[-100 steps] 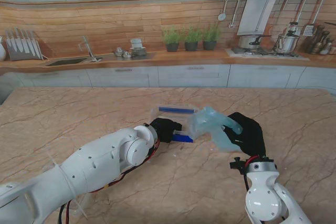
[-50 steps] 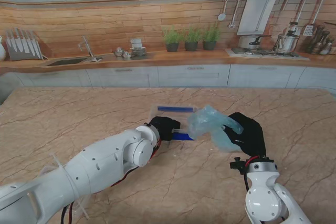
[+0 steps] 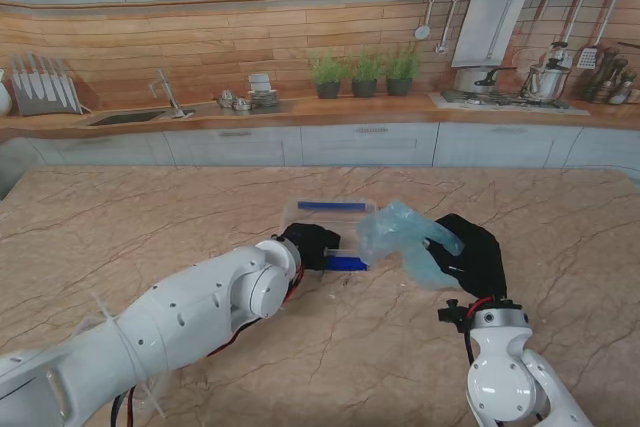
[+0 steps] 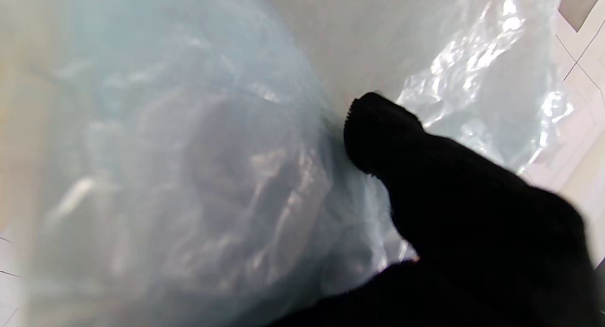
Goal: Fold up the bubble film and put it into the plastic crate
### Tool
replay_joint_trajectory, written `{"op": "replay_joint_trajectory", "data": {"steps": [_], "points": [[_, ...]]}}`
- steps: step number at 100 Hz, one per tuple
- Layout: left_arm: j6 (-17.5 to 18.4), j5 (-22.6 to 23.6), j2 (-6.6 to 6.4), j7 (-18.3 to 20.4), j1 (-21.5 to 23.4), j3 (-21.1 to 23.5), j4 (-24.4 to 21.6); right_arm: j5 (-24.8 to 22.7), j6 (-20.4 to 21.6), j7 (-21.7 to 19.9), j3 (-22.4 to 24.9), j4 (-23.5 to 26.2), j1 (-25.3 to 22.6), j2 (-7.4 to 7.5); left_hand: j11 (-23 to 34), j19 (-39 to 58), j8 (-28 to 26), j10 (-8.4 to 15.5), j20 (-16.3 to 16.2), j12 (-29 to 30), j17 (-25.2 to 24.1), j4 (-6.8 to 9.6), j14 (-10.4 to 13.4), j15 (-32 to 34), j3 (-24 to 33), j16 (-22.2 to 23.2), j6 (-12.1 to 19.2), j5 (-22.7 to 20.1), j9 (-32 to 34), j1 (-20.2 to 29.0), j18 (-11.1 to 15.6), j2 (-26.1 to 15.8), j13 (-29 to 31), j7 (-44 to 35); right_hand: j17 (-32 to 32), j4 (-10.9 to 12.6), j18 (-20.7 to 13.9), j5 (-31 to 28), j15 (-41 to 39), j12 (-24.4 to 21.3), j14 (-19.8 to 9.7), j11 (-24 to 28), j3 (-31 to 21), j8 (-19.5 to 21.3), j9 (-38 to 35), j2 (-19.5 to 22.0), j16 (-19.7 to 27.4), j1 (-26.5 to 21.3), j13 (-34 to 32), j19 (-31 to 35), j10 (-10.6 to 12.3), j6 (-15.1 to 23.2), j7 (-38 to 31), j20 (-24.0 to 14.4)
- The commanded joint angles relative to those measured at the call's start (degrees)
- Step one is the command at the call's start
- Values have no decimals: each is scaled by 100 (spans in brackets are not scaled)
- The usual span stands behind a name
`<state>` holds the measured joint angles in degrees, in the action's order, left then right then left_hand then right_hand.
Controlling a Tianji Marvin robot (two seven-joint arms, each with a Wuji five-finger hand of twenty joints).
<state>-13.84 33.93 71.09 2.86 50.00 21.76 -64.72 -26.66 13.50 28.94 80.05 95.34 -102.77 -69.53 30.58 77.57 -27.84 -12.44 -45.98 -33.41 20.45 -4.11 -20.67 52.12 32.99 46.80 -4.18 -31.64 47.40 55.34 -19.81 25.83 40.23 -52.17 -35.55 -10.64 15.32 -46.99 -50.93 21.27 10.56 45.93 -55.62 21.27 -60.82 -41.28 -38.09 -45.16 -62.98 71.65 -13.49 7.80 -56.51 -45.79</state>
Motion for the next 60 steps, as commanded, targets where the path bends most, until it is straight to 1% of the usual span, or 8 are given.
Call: {"op": "replay_joint_trajectory", "data": {"steps": [1,20,22,35,43,49,60], "points": [[-22,-31,15,-8,55,8,19,16,2,33,-17,22,-15,-29,174,72,31,-109,79,160,-114,-258,-228,-74,-354,-121,-67,-60,-186,-228,-203,58,-117,166,153,45,-196,-35,-178,20,82,108,53,67,-79,215,-61,-187,-56,85,-70,147,-49,29],[-163,-41,59,-142,107,71,-10,20,3,25,-16,8,-8,-28,43,-69,89,-167,183,298,-268,-208,-277,-232,-616,-228,-199,-73,-316,-674,-239,-243,-265,627,153,47,-195,-33,-181,19,75,110,55,69,-81,218,-62,-188,-54,85,-74,143,-49,29],[-177,-43,59,-148,115,82,-21,21,1,25,-17,7,-7,-28,16,-97,86,-166,206,321,-299,-168,-278,-264,-639,-252,-222,-69,-343,-732,-237,-296,-290,734,153,47,-195,-32,-182,18,76,108,54,68,-76,219,-62,-189,-56,85,-73,145,-48,29],[-208,-40,80,-286,178,169,-53,26,-3,20,-17,5,-5,-28,-82,-297,45,-200,354,389,-524,-49,-279,-521,-654,-412,-300,-45,-488,-977,-256,-444,-487,1033,154,47,-195,-34,-183,18,71,109,55,71,-76,215,-61,-191,-54,84,-74,146,-50,29],[-184,-12,64,-296,190,189,-88,28,-5,19,-18,4,-5,-28,-167,-472,20,-195,502,438,-652,64,-246,-724,-611,-555,-339,-15,-603,-1162,-266,-548,-615,1228,154,47,-195,-30,-184,18,74,111,56,70,-78,222,-61,-186,-58,84,-63,147,-48,29],[-160,38,44,-300,195,193,-112,32,-8,22,-18,1,-3,-29,-217,-580,10,-193,579,465,-725,100,-225,-844,-601,-632,-347,16,-672,-1230,-259,-529,-692,1304,154,48,-195,-33,-184,17,75,110,54,73,-78,218,-60,-192,-58,84,-73,151,-51,29],[-107,103,33,-372,225,221,-119,34,-14,28,-19,1,-4,-31,-295,-771,9,-208,703,503,-879,102,-199,-1018,-584,-736,-351,89,-811,-1285,-240,-487,-852,1420,154,47,-195,-36,-184,16,78,110,55,71,-77,218,-60,-190,-57,84,-69,147,-50,30]]}}
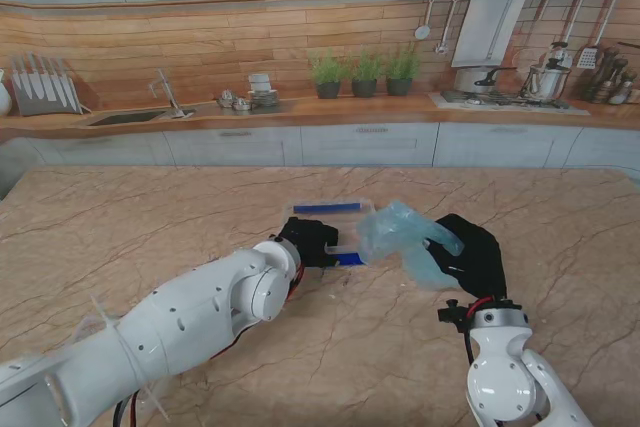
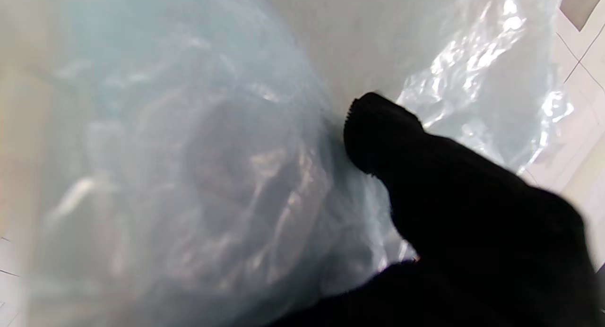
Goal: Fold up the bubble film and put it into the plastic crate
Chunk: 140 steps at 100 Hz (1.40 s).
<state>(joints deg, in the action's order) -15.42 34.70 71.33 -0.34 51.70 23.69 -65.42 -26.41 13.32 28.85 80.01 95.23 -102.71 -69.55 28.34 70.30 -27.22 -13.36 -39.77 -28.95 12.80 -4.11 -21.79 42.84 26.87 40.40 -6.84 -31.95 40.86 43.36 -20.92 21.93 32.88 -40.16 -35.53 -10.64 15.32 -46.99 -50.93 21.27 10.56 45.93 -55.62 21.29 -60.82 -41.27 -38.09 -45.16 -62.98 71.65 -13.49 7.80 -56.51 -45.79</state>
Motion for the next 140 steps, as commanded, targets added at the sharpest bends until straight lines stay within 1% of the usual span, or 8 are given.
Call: {"op": "replay_joint_trajectory", "data": {"steps": [1,27,56,79,102,115,120,140], "points": [[57,30,9,-62,58,32,-49,8,4,36,-15,11,-10,-29,-77,-53,-52,-112,88,59,-121,101,-84,-102,27,-103,-84,125,-167,-91,-131,-94,-129,227,151,49,-195,-36,-184,16,78,110,52,70,-78,217,-59,-194,-57,84,-71,147,-50,29],[222,170,-41,-235,164,155,-120,1,15,30,-7,-3,-8,-26,-105,-194,-62,-123,203,82,-211,122,-36,-272,172,-221,-103,136,-228,3,-122,-31,-211,289,157,48,-191,-31,-185,16,76,111,54,68,-76,218,-59,-190,-57,76,-69,148,-46,32],[456,494,-218,-462,500,574,-529,-32,57,19,10,-21,-3,-18,-163,-392,-38,-120,343,125,-261,96,1,-426,301,-328,-113,201,-331,-84,-114,-20,-320,365,164,47,-191,-26,-185,16,79,112,57,73,-70,225,-59,-187,-46,71,-77,151,-47,33],[531,665,-420,-591,1176,1487,-1259,-75,51,-73,-44,-35,64,8,-328,-775,66,-168,550,202,-426,102,43,-688,193,-466,-164,335,-575,34,-8,-135,-555,626,170,47,-194,-25,-192,20,75,120,55,79,-69,225,-64,-188,-35,66,-74,144,-50,33],[820,712,-524,-909,1969,2574,-1775,5,-52,-380,-192,-103,308,54,-422,-971,77,-179,636,250,-504,113,47,-845,21,-555,-128,300,-605,115,8,-282,-635,672,165,49,-209,17,-215,36,66,142,50,80,-50,249,-76,-192,-37,73,-100,107,-37,29],[1070,489,-528,-1067,2413,3178,-1968,152,-170,-604,-314,-144,537,73,-538,-1202,140,-201,729,296,-590,131,53,-1028,-319,-653,-118,288,-644,191,55,-458,-734,822,163,45,-205,27,-268,65,74,187,56,76,-33,264,-100,-183,-33,111,-132,62,-26,6],[1182,339,-518,-1121,2574,3390,-2026,196,-203,-713,-352,-142,628,87,-619,-1343,167,-219,807,331,-613,168,48,-1113,-635,-715,-121,268,-650,322,73,-546,-758,920,159,44,-210,29,-287,70,71,199,57,73,-30,271,-107,-178,-37,123,-136,63,-23,0],[1485,-369,-406,-1428,3075,3986,-2171,367,-393,-1291,-499,-105,1068,169,-895,-1709,289,-279,1081,505,-721,205,47,-1380,-1100,-888,-133,294,-732,479,191,-756,-893,1267,140,42,-222,33,-325,76,63,230,65,71,-32,277,-117,-166,-46,154,-139,63,-21,-15]]}}
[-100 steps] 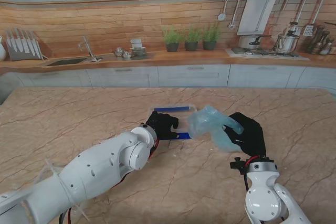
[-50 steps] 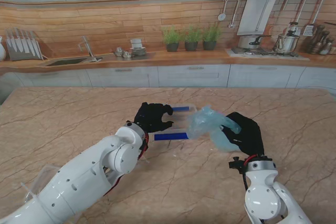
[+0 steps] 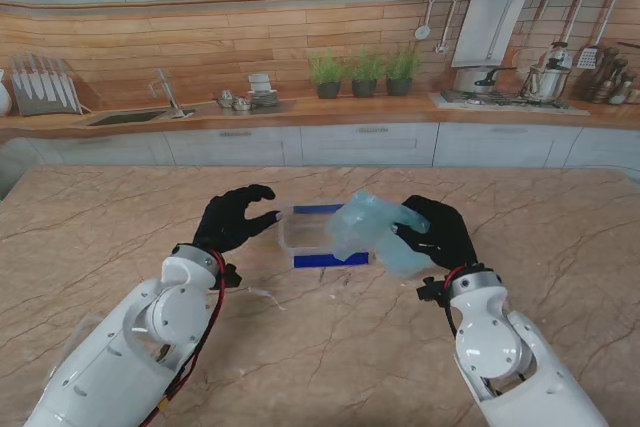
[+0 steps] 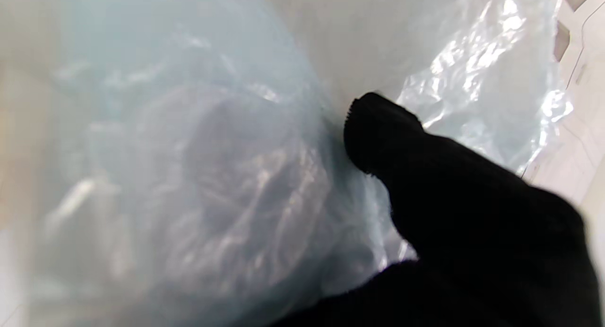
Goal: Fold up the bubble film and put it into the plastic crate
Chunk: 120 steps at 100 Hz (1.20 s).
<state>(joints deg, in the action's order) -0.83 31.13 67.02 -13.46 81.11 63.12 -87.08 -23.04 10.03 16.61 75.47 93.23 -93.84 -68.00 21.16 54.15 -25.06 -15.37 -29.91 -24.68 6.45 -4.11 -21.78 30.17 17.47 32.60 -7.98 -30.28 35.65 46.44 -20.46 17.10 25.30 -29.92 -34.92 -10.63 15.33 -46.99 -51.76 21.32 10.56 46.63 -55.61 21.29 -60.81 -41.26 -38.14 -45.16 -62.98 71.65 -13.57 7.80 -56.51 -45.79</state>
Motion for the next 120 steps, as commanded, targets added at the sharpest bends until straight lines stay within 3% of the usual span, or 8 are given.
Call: {"op": "replay_joint_trajectory", "data": {"steps": [1,24,38,64,94,120], "points": [[37,-40,32,-136,151,61,-8,40,-75,-97,-54,94,207,19,-178,-98,75,-79,99,79,-89,207,54,-115,-169,-110,-22,126,-211,175,147,-282,-139,247,78,42,-222,33,-243,70,63,160,63,70,-33,275,-112,-167,-46,154,-131,63,-21,-15],[199,-292,142,-567,350,270,53,170,-276,-604,-412,-200,963,79,-180,-84,97,-86,135,84,-82,226,36,-100,-316,-113,-25,67,-175,236,142,-368,-121,320,59,35,-241,39,-263,76,40,188,59,64,-27,293,-113,-138,-59,167,-118,71,-19,-21],[317,-342,206,-835,352,242,164,-8,-277,-602,-763,-631,1490,70,-115,21,66,-77,109,49,-16,243,22,-34,-344,-89,-19,-26,-81,310,52,-421,-44,273,57,28,-270,82,-251,58,-13,205,69,75,-14,347,-98,-102,-53,150,-57,127,-30,-11],[495,-377,211,-851,349,220,190,-180,-139,-469,-1442,-1559,2342,-12,-74,151,33,-30,63,7,-36,249,83,-9,-448,-75,21,23,-119,315,52,-501,-81,238,3,43,-337,125,-225,9,-93,246,103,72,-12,402,-68,-64,-81,111,9,201,-94,35],[659,-405,221,-884,317,188,267,-67,-170,-657,-1950,-2061,2820,-62,-54,198,21,-26,45,-15,-33,258,93,6,-485,-66,17,27,-114,342,46,-507,-78,217,-22,50,-350,130,-232,-20,-111,273,107,38,-18,403,-60,-56,-99,107,25,226,-128,58],[766,-389,234,-963,293,162,326,-279,-4,-666,-2240,-2504,3184,-65,-18,238,7,-17,27,-39,-8,264,92,27,-482,-55,26,9,-81,352,31,-494,-52,181,-34,54,-372,149,-221,-46,-159,290,116,27,-25,427,-49,-32,-112,105,72,270,-164,76]]}}
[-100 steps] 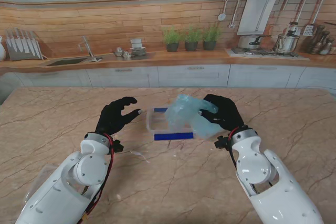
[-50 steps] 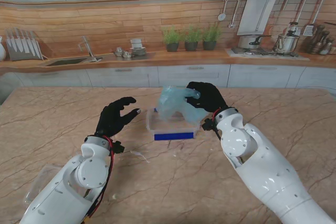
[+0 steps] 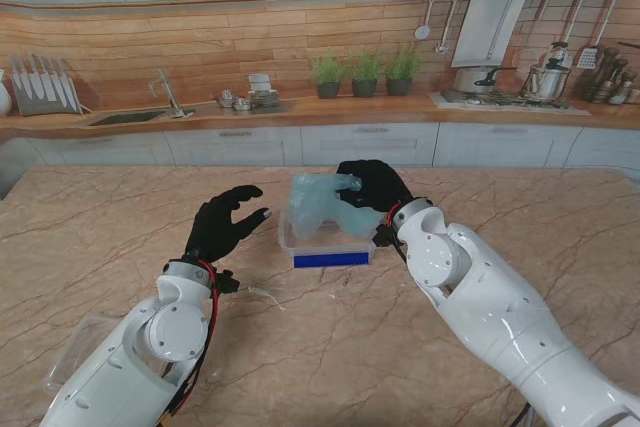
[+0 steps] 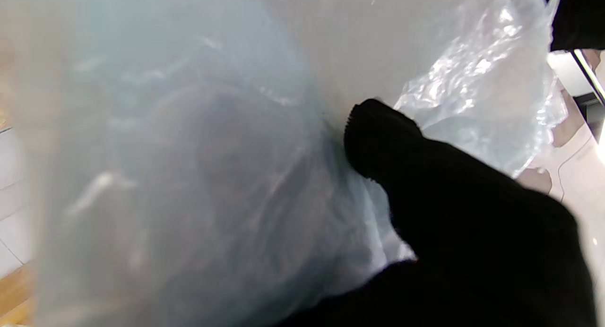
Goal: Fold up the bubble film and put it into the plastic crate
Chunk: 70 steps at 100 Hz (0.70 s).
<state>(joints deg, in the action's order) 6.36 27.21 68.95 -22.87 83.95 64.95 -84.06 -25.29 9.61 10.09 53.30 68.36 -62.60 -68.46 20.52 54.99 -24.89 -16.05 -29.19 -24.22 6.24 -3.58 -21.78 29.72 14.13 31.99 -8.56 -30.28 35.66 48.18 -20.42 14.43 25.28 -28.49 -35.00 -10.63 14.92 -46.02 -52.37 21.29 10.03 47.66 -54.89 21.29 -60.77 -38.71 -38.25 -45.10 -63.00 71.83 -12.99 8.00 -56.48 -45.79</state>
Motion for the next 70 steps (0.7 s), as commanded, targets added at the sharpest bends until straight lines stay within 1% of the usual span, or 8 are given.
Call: {"op": "replay_joint_trajectory", "data": {"steps": [1,33,45,59,70], "points": [[51,2,43,-23,9,-22,26,-63,41,-17,-30,-28,69,-19,45,156,-10,52,-46,-85,13,211,95,71,-147,5,84,9,-85,179,30,-230,-52,37,-26,53,-332,51,-160,-43,-108,187,46,27,-29,171,-38,-36,-113,87,15,253,-169,76],[99,-12,38,4,11,-37,18,-189,45,-322,-117,-160,202,68,43,164,-7,67,-52,-91,9,210,97,62,-144,3,88,13,-92,168,16,-230,-61,33,-15,66,-305,47,-168,-66,-74,190,43,-10,-35,146,-41,-49,-104,79,-4,240,-186,90],[139,-26,30,45,32,-54,-22,-137,24,-332,-213,-292,303,41,42,179,-7,84,-62,-93,13,212,120,62,-136,3,100,27,-96,166,27,-235,-60,32,-30,72,-302,41,-183,-60,-80,202,46,-15,-44,149,-47,-45,-117,87,-6,240,-190,90],[356,-29,49,-41,40,-117,-17,-91,27,-326,-371,-499,467,0,89,239,-30,102,-101,-121,33,217,158,63,-108,5,105,0,-65,170,10,-209,-54,-21,-60,77,-312,31,-205,-56,-85,217,48,-19,-56,145,-54,-37,-136,104,-11,250,-195,86],[451,-45,41,1,60,-154,-65,-65,54,-398,-506,-637,591,-13,99,254,-37,116,-118,-131,32,216,167,59,-86,7,108,22,-74,149,12,-209,-56,-34,-75,81,-313,25,-231,-51,-83,230,49,-21,-64,143,-64,-35,-152,119,-20,254,-199,81]]}}
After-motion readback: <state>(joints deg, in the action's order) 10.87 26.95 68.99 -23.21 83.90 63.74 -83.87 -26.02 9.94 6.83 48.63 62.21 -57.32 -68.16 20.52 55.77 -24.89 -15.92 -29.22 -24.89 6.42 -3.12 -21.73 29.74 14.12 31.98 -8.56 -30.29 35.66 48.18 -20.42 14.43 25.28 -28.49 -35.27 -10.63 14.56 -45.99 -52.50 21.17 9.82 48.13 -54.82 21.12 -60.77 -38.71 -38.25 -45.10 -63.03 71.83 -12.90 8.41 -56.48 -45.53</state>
